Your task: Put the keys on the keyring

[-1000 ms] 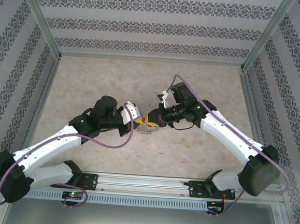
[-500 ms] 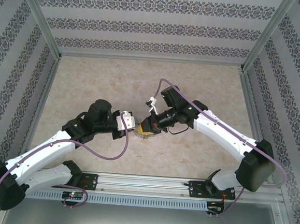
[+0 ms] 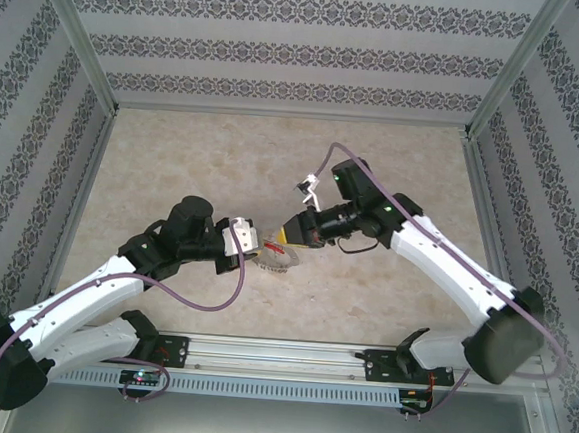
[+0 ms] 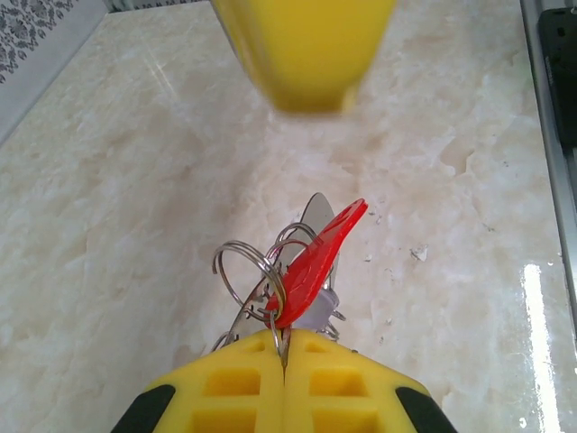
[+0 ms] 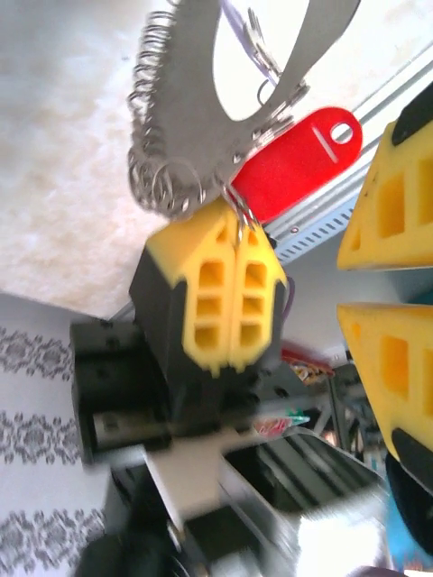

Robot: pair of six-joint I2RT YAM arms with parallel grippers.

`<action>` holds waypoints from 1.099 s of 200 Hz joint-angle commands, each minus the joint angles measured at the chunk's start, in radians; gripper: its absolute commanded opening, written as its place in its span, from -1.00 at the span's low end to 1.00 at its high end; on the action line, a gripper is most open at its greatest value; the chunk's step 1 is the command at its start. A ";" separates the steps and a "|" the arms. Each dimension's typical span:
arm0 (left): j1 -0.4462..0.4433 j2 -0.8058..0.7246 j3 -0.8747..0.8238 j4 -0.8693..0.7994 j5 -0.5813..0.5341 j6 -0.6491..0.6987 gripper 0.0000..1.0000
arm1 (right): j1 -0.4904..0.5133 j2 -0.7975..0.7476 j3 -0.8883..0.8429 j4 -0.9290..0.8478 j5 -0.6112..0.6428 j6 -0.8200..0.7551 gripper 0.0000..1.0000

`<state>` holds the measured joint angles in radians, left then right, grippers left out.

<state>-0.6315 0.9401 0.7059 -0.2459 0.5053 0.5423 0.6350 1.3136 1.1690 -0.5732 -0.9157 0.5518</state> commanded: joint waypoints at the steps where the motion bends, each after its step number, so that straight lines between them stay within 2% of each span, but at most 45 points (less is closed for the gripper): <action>1: 0.011 -0.017 0.024 0.034 0.062 -0.002 -1.00 | 0.009 -0.160 -0.018 -0.003 0.107 -0.370 -0.55; 28: 0.013 -0.012 0.043 0.017 0.151 0.004 -1.00 | 0.048 -0.354 -0.196 0.151 0.385 -0.779 -0.31; 35: 0.013 -0.009 0.049 0.016 0.177 0.002 -1.00 | 0.052 -0.390 -0.256 0.205 0.421 -0.872 -0.29; 45: 0.013 -0.003 0.058 0.011 0.210 0.002 -1.00 | 0.054 -0.419 -0.302 0.266 0.413 -1.030 -0.28; 59: 0.013 0.005 0.072 0.000 0.249 0.004 -1.00 | 0.056 -0.416 -0.300 0.231 0.373 -1.260 -0.26; 86: 0.013 0.024 0.103 -0.045 0.309 0.027 -1.00 | 0.074 -0.377 -0.274 0.219 0.358 -1.482 -0.23; 126: 0.013 0.054 0.134 -0.078 0.354 0.053 -1.00 | 0.113 -0.301 -0.204 0.206 0.344 -1.596 -0.22; 182: 0.012 0.083 0.144 -0.039 0.376 0.025 -1.00 | 0.199 -0.246 -0.174 0.201 0.376 -1.621 -0.19; 220: 0.012 0.087 0.150 -0.052 0.383 0.033 -1.00 | 0.226 -0.215 -0.156 0.166 0.461 -1.680 -0.34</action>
<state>-0.6277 1.0290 0.8150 -0.3084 0.8375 0.5644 0.8440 1.0847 0.9737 -0.3813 -0.5079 -1.0657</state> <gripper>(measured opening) 0.058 0.348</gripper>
